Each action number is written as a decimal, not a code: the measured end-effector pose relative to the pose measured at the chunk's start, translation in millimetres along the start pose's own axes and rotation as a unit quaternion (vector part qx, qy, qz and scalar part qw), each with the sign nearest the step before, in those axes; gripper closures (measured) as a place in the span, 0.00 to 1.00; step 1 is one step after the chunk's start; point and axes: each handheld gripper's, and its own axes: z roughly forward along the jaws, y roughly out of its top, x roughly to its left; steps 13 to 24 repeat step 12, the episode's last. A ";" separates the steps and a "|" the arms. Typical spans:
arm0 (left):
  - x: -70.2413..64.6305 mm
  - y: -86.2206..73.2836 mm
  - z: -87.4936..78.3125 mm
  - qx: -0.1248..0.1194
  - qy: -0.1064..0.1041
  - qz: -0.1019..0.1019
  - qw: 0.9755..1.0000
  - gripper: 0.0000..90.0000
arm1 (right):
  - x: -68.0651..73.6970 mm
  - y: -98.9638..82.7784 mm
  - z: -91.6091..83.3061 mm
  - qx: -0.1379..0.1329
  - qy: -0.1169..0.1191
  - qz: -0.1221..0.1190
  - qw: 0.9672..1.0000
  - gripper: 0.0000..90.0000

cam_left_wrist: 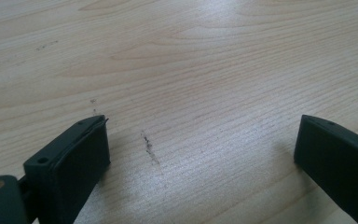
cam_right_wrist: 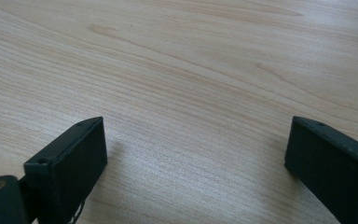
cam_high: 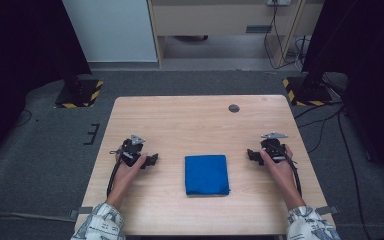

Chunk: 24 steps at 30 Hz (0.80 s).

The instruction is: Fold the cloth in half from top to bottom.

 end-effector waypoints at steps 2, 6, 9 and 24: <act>-0.4 -0.3 -0.3 0.001 0.000 0.001 1.000 0.02 | 2.3 0.0 0.1 0.000 -0.001 0.000 1.000 0.05; -1.5 -1.1 -0.8 -0.001 0.002 -0.002 1.000 0.02 | 4.1 -2.5 -2.4 0.000 0.000 -0.001 1.000 0.05; -1.8 -1.4 -1.2 0.000 0.002 -0.002 1.000 0.02 | 5.3 -7.0 -7.2 0.001 0.003 -0.002 1.000 0.05; -2.0 -1.5 -1.4 0.000 0.002 -0.002 1.000 0.02 | 5.2 -10.9 -11.1 0.000 0.005 -0.005 1.000 0.05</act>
